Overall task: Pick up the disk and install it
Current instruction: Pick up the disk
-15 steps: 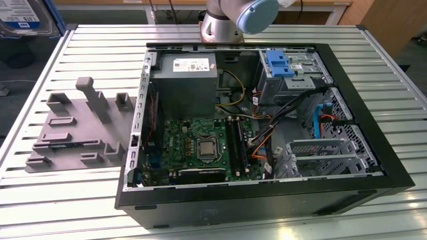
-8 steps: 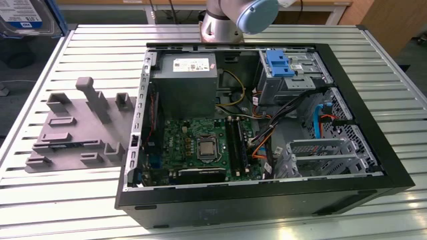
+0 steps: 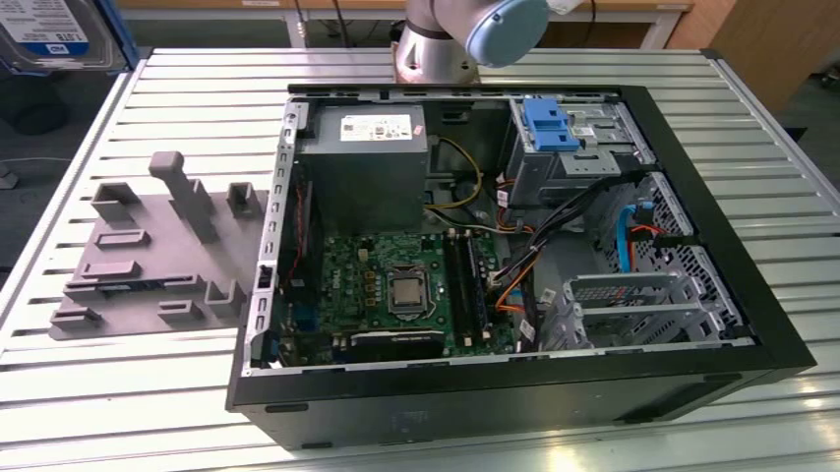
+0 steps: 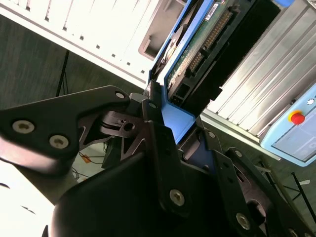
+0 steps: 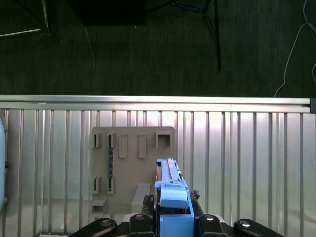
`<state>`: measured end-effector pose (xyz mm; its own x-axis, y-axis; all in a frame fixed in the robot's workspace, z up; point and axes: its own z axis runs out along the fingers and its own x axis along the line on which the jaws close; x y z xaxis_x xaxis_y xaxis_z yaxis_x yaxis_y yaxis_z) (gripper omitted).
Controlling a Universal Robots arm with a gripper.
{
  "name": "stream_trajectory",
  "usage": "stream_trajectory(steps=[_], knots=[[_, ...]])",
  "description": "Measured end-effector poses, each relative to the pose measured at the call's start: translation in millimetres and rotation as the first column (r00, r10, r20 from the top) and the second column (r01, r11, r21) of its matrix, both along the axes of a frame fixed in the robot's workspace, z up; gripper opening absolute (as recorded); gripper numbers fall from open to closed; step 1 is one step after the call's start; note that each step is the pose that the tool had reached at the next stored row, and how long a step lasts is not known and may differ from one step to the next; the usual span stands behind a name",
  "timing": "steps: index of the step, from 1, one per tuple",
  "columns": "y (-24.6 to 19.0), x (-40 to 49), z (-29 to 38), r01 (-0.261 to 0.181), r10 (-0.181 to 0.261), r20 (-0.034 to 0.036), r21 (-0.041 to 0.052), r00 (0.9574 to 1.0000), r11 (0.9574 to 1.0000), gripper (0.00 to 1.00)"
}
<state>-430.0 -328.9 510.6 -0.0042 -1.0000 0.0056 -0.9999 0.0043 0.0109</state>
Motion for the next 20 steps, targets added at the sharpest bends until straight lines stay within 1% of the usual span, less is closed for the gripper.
stream_trajectory(steps=[12, 18, 20], knots=[[0.0, 7.6, 0.0, 0.000, 0.000, 0.0000, 0.0000, 1.0000, 1.0000, 0.36], [0.0, 9.0, 0.0, 0.000, 0.000, 0.0000, 0.0000, 1.0000, 1.0000, 0.36], [-0.6, 9.1, 0.0, 0.000, 0.000, -0.0001, -0.0001, 1.0000, 1.0000, 0.36]])
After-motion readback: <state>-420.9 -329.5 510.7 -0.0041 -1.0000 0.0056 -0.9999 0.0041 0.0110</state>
